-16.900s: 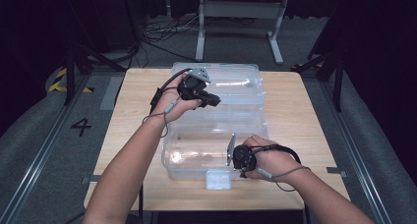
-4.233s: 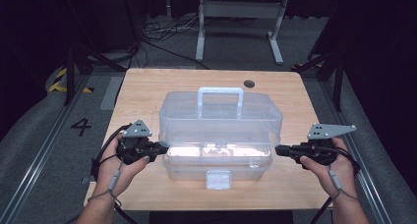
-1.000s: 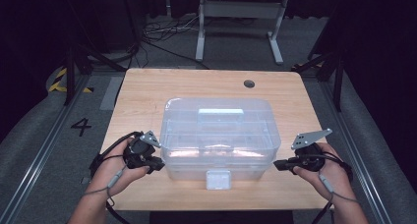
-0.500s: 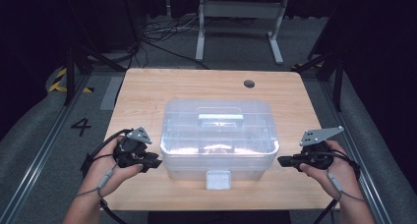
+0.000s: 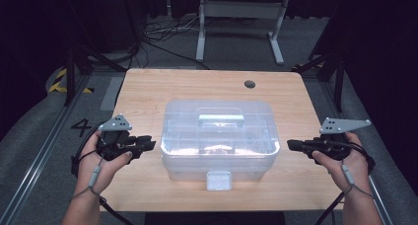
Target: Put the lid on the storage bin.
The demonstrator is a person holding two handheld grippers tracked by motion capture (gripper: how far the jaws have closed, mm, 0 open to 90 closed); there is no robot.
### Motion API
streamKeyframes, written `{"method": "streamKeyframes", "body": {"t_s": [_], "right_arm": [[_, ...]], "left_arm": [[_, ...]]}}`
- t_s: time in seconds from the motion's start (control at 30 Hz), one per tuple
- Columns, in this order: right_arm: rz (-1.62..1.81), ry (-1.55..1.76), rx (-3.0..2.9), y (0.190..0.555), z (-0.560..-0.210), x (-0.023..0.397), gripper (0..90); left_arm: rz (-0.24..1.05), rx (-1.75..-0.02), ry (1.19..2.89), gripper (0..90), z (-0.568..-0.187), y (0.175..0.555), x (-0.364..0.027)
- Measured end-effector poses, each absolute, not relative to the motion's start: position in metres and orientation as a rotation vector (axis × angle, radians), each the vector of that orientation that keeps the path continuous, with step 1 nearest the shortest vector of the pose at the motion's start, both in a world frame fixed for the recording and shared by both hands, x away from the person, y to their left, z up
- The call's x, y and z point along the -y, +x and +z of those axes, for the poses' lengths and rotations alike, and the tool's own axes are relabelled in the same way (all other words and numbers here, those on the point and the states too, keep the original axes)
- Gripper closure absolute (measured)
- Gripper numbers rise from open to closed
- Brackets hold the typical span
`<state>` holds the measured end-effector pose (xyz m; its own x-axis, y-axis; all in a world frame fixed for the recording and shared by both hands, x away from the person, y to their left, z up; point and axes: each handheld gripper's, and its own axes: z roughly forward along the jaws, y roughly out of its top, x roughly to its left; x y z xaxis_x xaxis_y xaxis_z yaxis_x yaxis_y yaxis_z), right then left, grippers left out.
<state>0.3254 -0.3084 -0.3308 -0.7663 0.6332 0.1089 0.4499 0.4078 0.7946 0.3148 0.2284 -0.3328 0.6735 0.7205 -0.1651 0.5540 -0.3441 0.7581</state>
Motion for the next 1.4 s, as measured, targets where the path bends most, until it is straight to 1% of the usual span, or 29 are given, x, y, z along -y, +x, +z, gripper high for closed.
{"method": "streamKeyframes", "body": {"t_s": [0.1,0.17,0.3,0.37,0.43,0.67,0.8,0.87,1.13,1.17,1.3,1.4], "right_arm": [[1.305,0.982,-2.403,0.33,-0.332,0.312,90.0],[1.318,1.004,-2.379,0.334,-0.334,0.314,90.0],[1.314,1.031,-2.346,0.339,-0.338,0.317,90.0],[1.319,1.04,-2.335,0.34,-0.339,0.319,90.0],[1.3,1.047,-2.315,0.343,-0.341,0.321,90.0],[1.251,1.112,-2.275,0.356,-0.353,0.33,90.0],[1.245,1.153,-2.256,0.367,-0.365,0.335,90.0],[1.24,1.17,-2.247,0.371,-0.37,0.338,90.0],[1.233,1.23,-2.22,0.382,-0.39,0.35,90.0],[1.225,1.25,-2.211,0.385,-0.396,0.355,89.3],[1.223,1.26,-2.207,0.387,-0.401,0.357,88.6],[1.2,1.251,-2.232,0.392,-0.412,0.36,85.3]], "left_arm": [[0.32,-1.015,2.001,71.3,-0.334,0.318,-0.236],[0.334,-1.053,1.961,71.4,-0.337,0.32,-0.24],[0.404,-1.107,1.917,71.6,-0.342,0.328,-0.245],[0.412,-1.114,1.913,71.5,-0.344,0.329,-0.246],[0.462,-1.144,1.923,70.7,-0.349,0.335,-0.248],[0.454,-1.207,1.92,68.3,-0.366,0.355,-0.254],[0.478,-1.253,1.924,67.4,-0.378,0.368,-0.255],[0.457,-1.269,1.916,66.7,-0.384,0.372,-0.255],[0.467,-1.288,1.924,62.8,-0.402,0.384,-0.256],[0.469,-1.285,1.942,60.8,-0.406,0.387,-0.256],[0.473,-1.284,1.952,58.3,-0.412,0.389,-0.256],[0.46,-1.276,1.953,57.3,-0.417,0.388,-0.255]]}}
